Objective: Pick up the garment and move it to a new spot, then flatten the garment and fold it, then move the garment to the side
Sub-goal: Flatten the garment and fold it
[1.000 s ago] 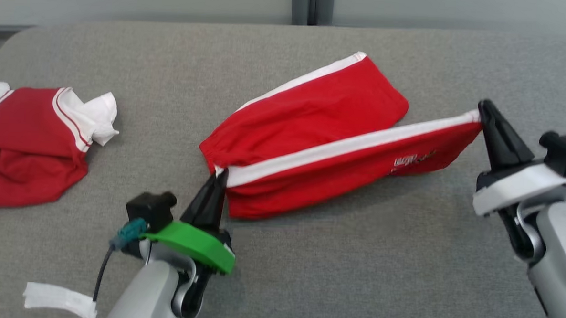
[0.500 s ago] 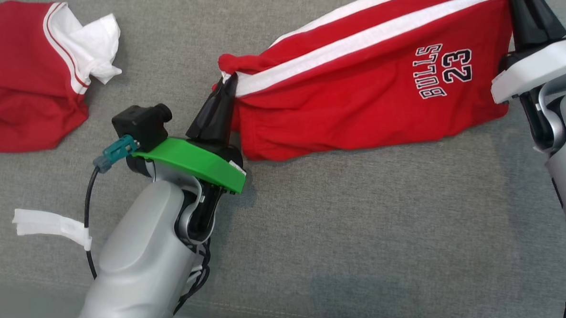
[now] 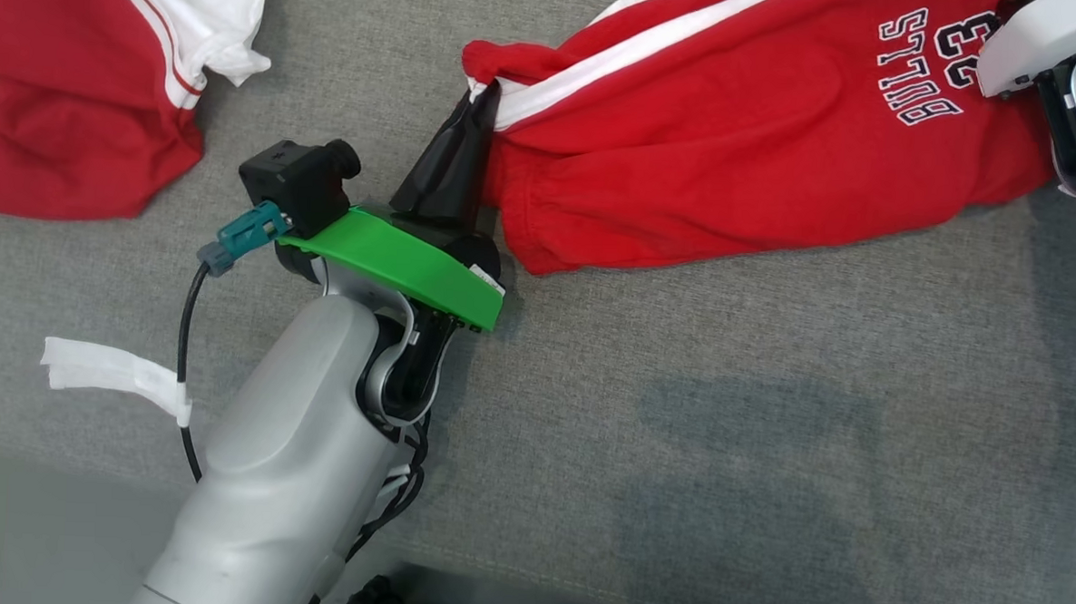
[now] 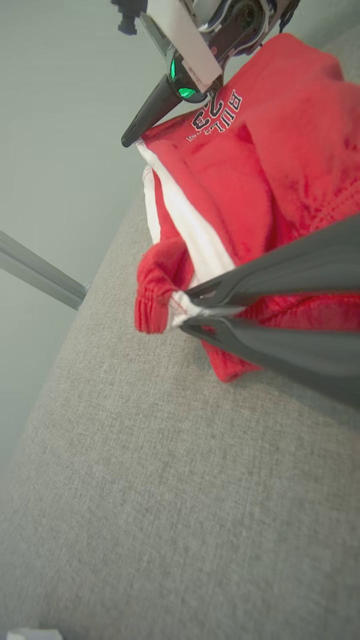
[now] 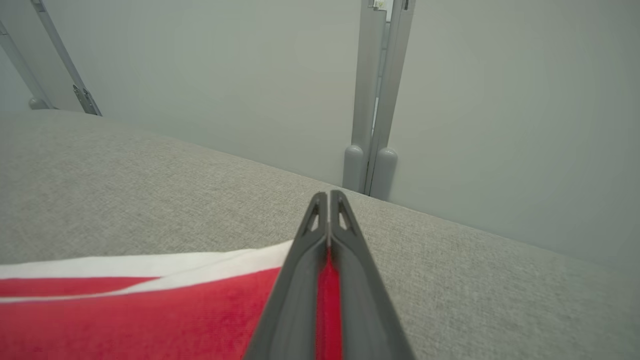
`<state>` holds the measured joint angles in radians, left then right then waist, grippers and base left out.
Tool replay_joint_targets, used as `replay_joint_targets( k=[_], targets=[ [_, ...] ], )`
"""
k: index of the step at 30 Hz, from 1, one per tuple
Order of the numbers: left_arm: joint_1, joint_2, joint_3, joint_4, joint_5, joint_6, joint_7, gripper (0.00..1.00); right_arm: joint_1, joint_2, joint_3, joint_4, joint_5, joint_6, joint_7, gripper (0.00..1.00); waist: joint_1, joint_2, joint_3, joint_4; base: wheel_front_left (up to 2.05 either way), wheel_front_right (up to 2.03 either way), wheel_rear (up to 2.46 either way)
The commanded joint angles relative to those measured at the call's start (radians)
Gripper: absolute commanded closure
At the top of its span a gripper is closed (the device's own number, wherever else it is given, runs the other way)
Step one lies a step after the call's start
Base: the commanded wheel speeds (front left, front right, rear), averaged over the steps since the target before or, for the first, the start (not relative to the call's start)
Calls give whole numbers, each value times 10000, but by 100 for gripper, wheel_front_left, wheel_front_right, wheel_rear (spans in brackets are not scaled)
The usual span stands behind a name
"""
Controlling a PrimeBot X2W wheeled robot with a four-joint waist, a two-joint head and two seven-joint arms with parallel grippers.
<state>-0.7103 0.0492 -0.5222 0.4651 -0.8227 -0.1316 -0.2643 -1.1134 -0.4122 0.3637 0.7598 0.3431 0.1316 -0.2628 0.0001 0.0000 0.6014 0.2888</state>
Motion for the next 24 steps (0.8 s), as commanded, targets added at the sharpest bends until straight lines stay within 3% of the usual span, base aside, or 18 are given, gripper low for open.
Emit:
replay_joint_targets(
  k=[1,2,3,4,5,17,24],
  targets=[
    [-188,30,-12,-27,-72,21,-1,3,-141,4,-30,87,-95,-18,-29,100,-1,0,191,209,0,0,0],
    [-222,30,-44,-37,-51,21,-1,0,-208,42,-86,158,-93,-18,-29,100,-1,0,203,221,0,0,0],
    [-232,28,-45,-49,-41,21,-1,0,-255,82,-182,197,-44,-18,-29,74,-1,0,208,223,0,0,0],
    [-253,30,-10,-80,57,21,-1,0,-270,107,-235,232,-52,-18,-29,9,-1,0,207,220,0,0,0],
    [-242,28,29,-96,130,21,-1,0,-270,142,-277,211,-91,-18,-29,0,-1,0,187,205,0,0,0],
    [1045,34,1448,-366,1429,197,-1,0,1686,279,-1431,-1078,141,-16,-29,0,-1,0,-816,-206,0,0,0],
    [2046,32,2028,-617,1622,316,-1,0,3038,359,-1261,-1202,738,-16,-29,0,-1,0,-1431,-346,0,0,0]
  ],
)
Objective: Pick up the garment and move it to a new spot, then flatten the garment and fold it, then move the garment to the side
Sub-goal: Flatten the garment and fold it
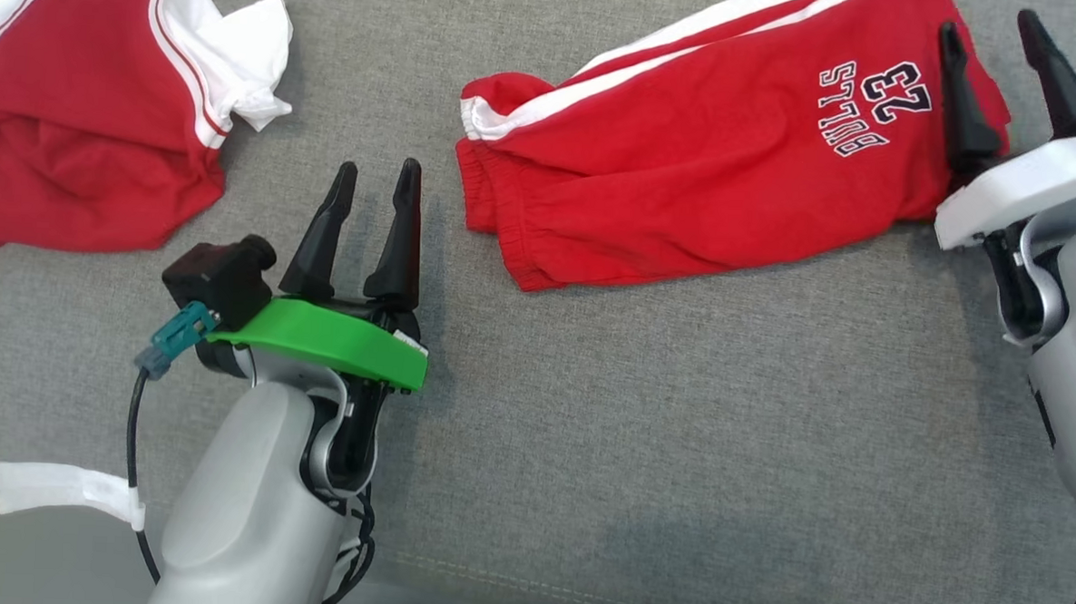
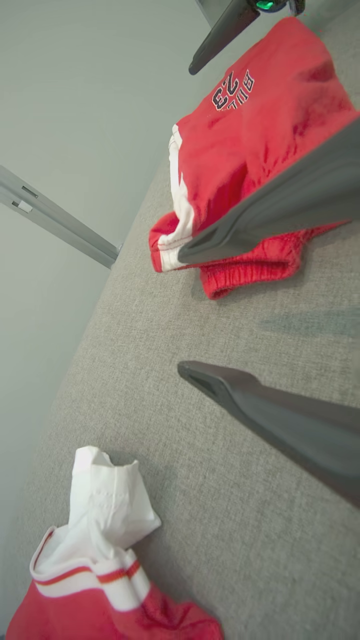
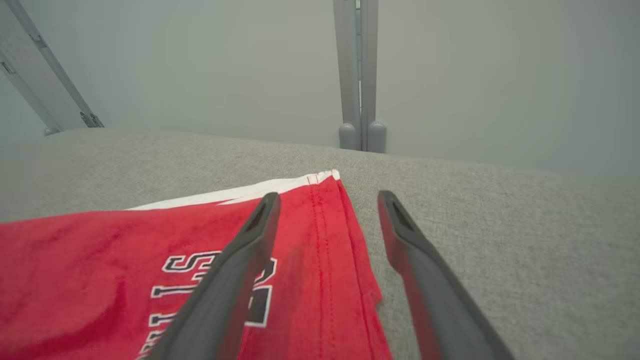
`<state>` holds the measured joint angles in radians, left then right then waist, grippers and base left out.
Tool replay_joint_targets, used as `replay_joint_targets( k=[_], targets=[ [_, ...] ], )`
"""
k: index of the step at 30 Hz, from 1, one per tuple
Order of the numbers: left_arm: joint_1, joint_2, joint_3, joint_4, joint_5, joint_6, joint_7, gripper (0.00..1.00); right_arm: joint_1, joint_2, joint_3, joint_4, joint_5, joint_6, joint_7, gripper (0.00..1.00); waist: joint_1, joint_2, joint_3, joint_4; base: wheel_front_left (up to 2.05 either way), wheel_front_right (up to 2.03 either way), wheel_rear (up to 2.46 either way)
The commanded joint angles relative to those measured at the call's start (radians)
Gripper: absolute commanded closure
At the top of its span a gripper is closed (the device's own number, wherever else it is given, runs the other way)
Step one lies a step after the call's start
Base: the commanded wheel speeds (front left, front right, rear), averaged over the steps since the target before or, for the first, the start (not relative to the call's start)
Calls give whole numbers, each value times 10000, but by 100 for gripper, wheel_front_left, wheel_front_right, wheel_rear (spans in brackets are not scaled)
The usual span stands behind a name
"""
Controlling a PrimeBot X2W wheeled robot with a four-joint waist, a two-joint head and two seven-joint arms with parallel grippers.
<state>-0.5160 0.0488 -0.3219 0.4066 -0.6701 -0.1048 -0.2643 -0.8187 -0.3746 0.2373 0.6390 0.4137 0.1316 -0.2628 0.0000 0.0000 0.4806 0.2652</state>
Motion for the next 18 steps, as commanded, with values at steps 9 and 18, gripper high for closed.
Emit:
replay_joint_targets(
  k=[9,18],
  targets=[
    [474,40,-51,-137,-77,35,-1,0,16,-182,360,1254,617,-16,-29,0,0,0,-70,218,0,0,0],
    [493,34,-144,-180,-36,85,-1,0,-396,-14,1341,2997,1430,-15,96,15,0,0,-25,456,0,0,0]
  ],
)
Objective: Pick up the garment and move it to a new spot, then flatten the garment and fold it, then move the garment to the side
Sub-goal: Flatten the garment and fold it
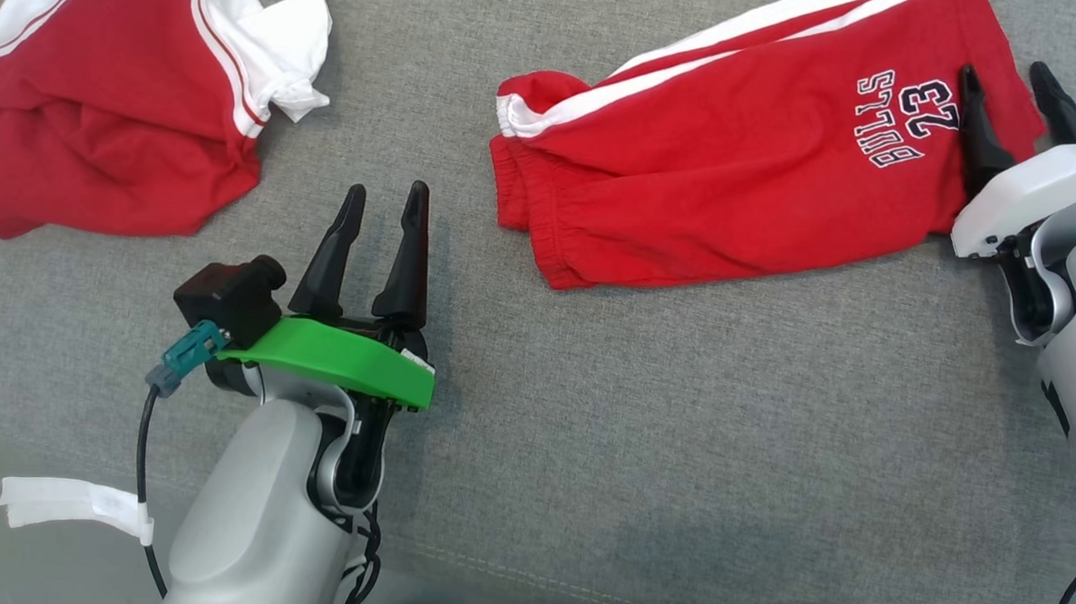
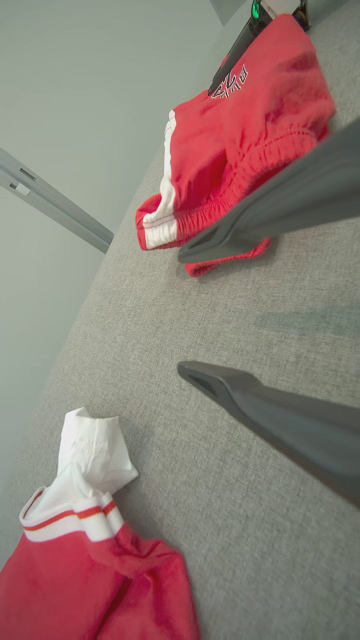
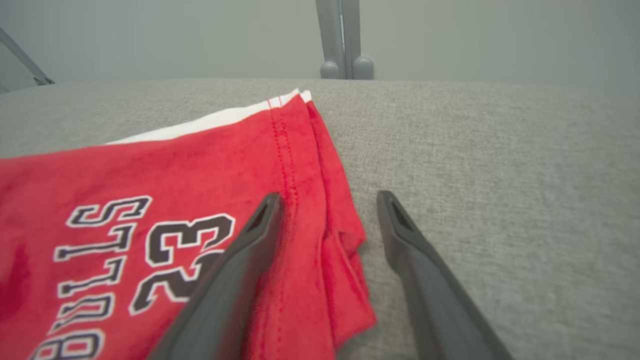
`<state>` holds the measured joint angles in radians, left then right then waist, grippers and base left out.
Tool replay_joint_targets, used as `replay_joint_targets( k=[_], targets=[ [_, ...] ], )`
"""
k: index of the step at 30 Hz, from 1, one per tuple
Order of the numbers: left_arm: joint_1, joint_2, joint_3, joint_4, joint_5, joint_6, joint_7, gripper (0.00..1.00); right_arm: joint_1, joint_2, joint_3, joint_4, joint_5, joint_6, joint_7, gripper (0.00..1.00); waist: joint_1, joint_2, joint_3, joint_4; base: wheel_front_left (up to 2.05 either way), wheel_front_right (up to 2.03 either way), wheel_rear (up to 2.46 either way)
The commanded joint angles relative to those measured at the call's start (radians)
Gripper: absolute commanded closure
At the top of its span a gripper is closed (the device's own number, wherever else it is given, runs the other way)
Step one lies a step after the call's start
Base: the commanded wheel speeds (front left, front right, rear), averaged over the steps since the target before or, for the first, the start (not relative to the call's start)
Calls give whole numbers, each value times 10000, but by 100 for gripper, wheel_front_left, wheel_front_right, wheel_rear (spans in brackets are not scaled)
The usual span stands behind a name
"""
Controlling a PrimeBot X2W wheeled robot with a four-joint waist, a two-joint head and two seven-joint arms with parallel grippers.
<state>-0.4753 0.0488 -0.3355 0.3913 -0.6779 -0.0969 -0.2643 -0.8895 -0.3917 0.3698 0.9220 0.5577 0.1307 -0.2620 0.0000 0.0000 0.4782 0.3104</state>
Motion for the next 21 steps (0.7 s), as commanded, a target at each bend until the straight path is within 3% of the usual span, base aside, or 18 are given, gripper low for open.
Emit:
replay_joint_targets(
  k=[1,2,10,21],
  targets=[
    [111,34,-6,-22,50,13,-1,0,292,187,178,280,104,0,102,83,0,0,-32,13,0,0,0],
    [143,36,-4,-15,64,25,-1,0,306,205,281,363,241,1,91,100,0,0,-67,13,0,0,0],
    [407,39,164,136,206,3,-1,0,652,205,311,408,1423,0,0,100,0,0,-551,-282,0,0,0],
    [1072,37,375,723,538,-175,-1,0,2899,537,-1690,-1739,1848,-7,-32,100,0,0,-1884,-1273,0,0,0]
  ],
)
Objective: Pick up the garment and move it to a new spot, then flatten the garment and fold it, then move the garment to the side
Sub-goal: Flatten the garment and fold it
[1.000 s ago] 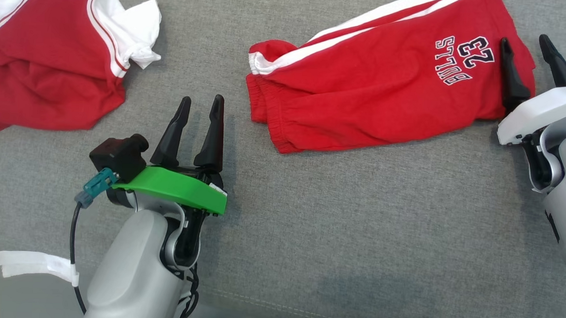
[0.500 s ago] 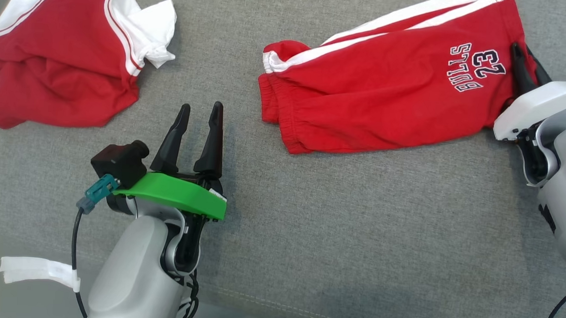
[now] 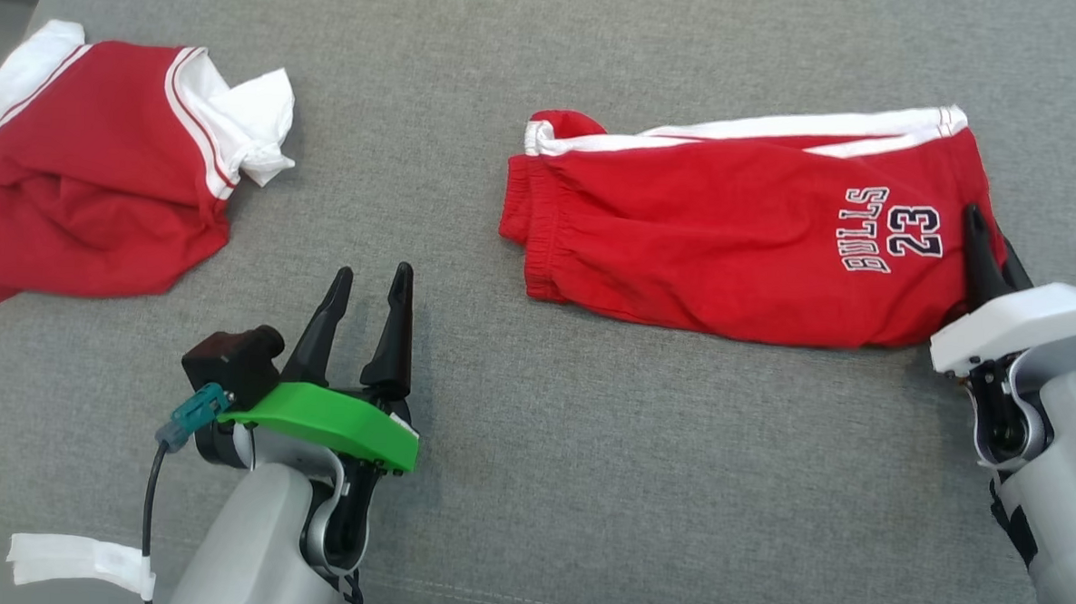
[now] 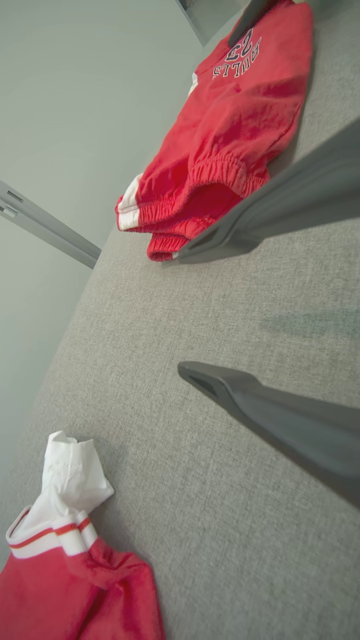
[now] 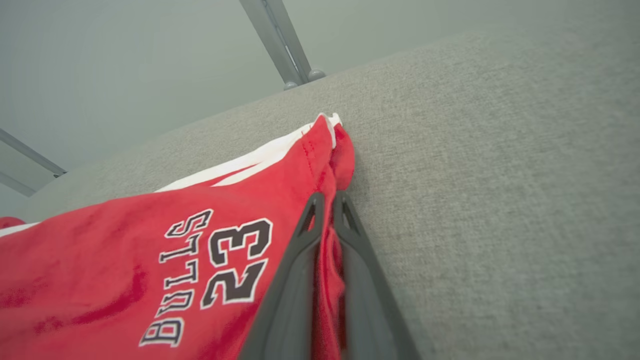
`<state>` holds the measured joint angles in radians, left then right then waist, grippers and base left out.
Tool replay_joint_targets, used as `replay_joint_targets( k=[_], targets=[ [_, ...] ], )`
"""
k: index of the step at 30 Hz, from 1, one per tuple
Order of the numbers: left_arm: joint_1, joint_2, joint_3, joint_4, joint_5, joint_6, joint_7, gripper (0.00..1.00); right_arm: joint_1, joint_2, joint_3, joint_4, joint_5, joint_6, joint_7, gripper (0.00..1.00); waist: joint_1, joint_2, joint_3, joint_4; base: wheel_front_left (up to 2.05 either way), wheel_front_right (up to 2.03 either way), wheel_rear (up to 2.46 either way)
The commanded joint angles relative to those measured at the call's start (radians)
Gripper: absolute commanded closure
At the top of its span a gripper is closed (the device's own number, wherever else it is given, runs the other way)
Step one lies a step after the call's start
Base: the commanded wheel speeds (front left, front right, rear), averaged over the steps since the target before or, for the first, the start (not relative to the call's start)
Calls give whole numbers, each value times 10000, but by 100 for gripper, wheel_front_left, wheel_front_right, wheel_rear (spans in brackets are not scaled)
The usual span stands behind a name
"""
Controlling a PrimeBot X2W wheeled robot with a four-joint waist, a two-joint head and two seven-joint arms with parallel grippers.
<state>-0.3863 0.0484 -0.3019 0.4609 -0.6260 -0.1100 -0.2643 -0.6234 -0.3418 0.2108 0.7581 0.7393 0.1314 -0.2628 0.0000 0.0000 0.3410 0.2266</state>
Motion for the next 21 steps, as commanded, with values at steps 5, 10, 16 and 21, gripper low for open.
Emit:
replay_joint_targets(
  k=[5,10,16,21],
  targets=[
    [511,41,194,112,131,-69,-1,0,1106,-19,-593,-914,-468,-14,-26,100,0,0,-905,-688,0,0,0],
    [741,41,263,228,218,-99,-1,0,1137,12,-793,-1793,-1013,-13,-26,100,0,0,-1014,-822,0,0,0],
    [822,41,98,357,111,-140,-1,0,526,299,515,-2616,-1385,-11,-27,100,0,0,-1051,-659,0,0,0],
    [816,38,-112,391,-73,-150,-1,0,-115,736,2249,-2800,-1234,-11,-27,100,0,0,-1072,-180,0,0,0]
  ],
)
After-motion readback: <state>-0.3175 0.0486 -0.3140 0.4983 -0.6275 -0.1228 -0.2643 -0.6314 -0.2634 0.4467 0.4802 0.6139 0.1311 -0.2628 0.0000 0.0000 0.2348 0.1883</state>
